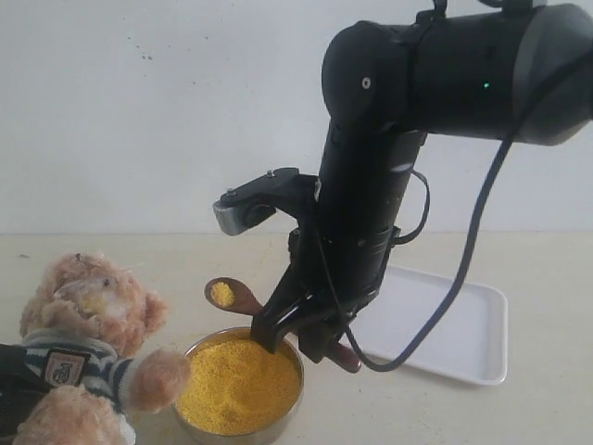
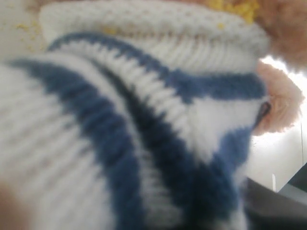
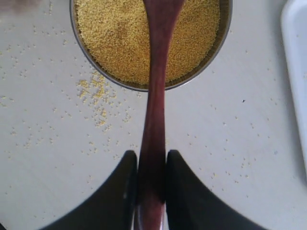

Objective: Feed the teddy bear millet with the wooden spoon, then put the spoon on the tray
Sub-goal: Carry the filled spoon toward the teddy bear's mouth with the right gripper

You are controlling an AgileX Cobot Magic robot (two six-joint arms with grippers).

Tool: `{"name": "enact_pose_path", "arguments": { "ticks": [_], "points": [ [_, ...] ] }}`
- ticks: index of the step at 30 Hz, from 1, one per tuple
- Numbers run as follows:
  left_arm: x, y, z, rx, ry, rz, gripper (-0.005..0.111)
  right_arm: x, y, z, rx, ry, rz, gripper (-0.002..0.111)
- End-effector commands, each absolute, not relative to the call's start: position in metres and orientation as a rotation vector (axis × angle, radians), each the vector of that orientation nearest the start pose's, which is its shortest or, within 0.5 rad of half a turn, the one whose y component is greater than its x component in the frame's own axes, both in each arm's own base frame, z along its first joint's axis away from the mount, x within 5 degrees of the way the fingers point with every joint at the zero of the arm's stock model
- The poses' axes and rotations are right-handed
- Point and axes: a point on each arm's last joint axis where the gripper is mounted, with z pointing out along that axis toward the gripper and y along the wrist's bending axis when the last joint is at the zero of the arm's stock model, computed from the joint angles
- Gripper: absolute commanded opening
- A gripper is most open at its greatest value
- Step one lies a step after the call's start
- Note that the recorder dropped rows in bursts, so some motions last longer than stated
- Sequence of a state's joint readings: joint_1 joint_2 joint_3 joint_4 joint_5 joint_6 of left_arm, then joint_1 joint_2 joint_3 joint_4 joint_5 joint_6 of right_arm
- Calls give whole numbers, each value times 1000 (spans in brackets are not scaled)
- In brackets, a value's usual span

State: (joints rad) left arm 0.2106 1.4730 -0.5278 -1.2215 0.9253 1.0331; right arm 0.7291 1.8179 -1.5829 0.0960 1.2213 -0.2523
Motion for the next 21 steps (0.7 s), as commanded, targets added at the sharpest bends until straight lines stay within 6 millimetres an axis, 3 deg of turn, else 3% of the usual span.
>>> {"name": "enact_pose_path", "arguments": {
  "ticks": [1,11,21],
  "points": [
    [214,-25,175,-103,2553,-1128,4,275,254,287,-1359,2620,208,0],
    [213,-26,175,-102,2553,-1144,4,267,260,292,-1352,2622,348,0],
    [213,-26,175,-116,2555,-1148,4,267,261,292,-1385,2602,351,0]
  ]
}}
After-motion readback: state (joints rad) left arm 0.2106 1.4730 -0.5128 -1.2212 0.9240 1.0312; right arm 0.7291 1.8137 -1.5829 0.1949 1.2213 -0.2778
